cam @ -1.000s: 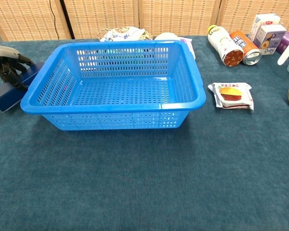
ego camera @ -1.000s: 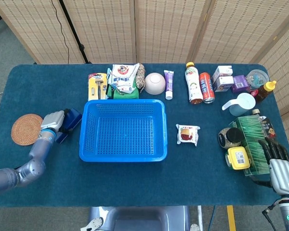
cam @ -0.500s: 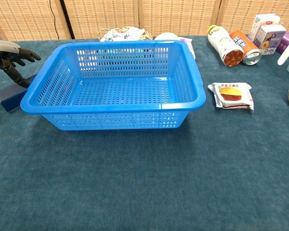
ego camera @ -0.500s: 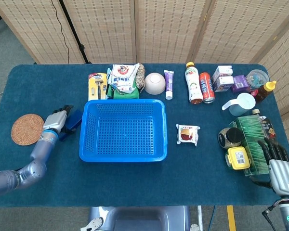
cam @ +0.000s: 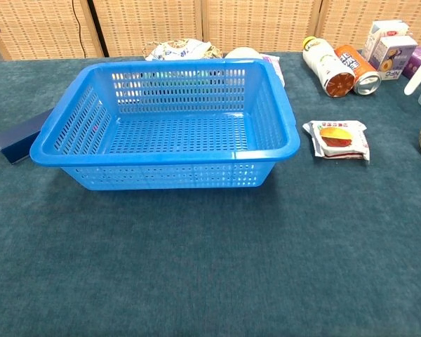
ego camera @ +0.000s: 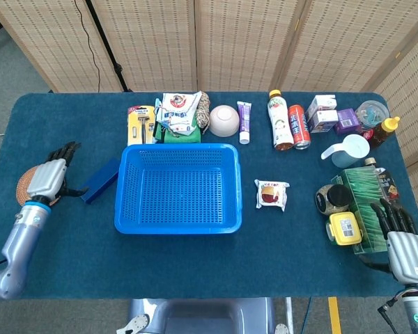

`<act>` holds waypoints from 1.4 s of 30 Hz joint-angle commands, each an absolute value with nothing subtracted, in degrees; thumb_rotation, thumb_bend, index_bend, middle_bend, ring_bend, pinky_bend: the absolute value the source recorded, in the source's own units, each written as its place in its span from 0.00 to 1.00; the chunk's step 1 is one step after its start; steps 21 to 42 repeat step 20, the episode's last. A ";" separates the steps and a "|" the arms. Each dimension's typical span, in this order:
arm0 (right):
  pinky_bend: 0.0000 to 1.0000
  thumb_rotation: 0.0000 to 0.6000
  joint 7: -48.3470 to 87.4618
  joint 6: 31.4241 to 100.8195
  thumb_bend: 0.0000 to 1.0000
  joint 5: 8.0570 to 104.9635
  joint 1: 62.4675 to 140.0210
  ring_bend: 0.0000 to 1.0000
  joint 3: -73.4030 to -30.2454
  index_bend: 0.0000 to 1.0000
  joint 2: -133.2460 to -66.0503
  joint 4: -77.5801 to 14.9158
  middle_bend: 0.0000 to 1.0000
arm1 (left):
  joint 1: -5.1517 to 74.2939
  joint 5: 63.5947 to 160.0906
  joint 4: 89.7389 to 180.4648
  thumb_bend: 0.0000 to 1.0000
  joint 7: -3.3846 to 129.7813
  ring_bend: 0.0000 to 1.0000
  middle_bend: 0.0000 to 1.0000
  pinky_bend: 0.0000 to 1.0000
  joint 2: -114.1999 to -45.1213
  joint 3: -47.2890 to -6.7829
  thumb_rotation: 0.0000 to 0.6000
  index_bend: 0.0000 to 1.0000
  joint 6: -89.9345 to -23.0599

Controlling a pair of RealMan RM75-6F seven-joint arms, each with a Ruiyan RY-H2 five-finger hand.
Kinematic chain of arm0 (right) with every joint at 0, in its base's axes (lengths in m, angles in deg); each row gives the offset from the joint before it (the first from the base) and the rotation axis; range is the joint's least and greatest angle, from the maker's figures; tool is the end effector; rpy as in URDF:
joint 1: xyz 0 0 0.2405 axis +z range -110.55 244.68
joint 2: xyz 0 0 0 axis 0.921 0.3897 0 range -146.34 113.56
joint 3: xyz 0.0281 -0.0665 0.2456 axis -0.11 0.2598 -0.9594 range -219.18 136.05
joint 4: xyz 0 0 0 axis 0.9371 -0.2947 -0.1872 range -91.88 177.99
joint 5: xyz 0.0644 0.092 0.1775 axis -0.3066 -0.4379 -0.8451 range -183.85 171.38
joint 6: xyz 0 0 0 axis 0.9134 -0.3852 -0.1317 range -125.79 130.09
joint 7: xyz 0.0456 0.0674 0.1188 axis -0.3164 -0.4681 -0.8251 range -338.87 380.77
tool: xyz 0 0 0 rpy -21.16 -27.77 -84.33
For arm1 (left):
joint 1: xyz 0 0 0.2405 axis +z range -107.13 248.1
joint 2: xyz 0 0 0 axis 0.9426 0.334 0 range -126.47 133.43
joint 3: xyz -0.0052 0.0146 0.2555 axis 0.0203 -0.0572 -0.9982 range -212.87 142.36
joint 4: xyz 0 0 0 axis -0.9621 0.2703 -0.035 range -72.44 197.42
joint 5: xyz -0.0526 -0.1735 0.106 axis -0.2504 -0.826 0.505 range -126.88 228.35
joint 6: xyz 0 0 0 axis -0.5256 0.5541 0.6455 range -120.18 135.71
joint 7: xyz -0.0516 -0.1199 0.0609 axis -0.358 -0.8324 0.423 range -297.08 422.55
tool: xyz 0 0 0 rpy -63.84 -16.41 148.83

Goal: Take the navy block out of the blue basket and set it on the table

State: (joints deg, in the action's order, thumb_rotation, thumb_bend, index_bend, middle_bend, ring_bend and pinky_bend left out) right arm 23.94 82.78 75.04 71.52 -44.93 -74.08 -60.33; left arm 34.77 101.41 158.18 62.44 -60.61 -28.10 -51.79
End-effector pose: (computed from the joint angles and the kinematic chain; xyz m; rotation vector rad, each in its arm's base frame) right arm -0.2950 -0.1773 0.1707 1.3580 -1.0177 0.8465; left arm -0.2446 0.3377 0.1269 -1.3866 -1.2610 -0.9003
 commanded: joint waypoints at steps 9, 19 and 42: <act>0.00 1.00 27.49 87.05 0.00 75.63 70.76 0.00 -46.16 0.00 -77.22 -58.26 0.00 | 54.45 126.89 157.75 0.21 54.05 0.00 0.00 0.00 -58.49 -37.08 1.00 0.00 -74.67; 0.00 1.00 25.68 91.27 0.00 80.79 69.10 0.00 -45.07 0.00 -76.96 -58.34 0.00 | 61.58 133.43 157.99 0.21 58.31 0.00 0.00 0.00 -58.81 -40.88 1.00 0.00 -81.40; 0.00 1.00 25.32 91.75 0.00 81.31 68.86 0.00 -44.93 0.00 -76.82 -58.49 0.00 | 62.12 133.85 158.44 0.21 58.74 0.00 0.00 0.00 -58.68 -41.08 1.00 0.00 -81.67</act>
